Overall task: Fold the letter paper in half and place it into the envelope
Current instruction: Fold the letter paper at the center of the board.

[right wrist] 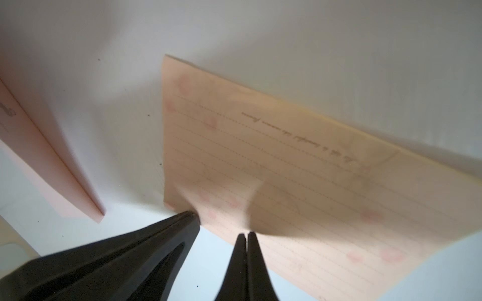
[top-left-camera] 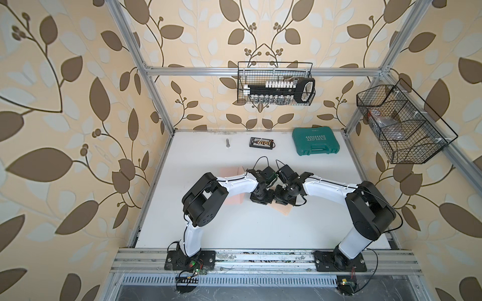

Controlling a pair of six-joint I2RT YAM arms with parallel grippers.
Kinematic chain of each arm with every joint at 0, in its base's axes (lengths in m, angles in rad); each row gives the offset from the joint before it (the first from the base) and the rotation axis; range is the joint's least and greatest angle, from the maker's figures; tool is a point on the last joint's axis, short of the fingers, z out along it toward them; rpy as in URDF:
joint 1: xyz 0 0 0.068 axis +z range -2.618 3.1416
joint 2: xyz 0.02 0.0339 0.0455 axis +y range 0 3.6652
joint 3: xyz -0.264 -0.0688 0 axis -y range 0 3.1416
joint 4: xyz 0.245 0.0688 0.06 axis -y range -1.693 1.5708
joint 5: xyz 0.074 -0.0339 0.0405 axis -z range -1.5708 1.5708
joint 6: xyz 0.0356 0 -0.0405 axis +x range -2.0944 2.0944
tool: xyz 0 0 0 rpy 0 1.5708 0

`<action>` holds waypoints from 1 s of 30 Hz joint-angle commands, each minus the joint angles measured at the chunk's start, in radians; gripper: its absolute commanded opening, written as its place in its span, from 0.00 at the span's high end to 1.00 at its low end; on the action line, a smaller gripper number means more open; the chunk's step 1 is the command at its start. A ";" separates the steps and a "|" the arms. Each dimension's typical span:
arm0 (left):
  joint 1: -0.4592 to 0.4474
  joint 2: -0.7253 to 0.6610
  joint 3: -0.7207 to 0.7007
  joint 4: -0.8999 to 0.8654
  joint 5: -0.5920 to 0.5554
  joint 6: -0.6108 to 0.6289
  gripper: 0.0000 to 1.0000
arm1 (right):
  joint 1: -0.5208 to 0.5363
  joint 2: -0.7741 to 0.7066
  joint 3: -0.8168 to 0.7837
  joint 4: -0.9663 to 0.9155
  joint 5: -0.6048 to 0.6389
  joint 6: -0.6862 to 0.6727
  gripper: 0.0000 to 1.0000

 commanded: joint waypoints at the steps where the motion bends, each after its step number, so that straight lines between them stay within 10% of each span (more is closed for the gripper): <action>1: -0.029 0.066 -0.035 -0.068 -0.014 -0.005 0.93 | 0.060 0.031 -0.055 0.107 -0.023 0.081 1.00; 30: -0.023 0.089 -0.046 -0.072 0.070 -0.013 0.95 | 0.094 -0.098 -0.234 0.225 0.047 0.162 1.00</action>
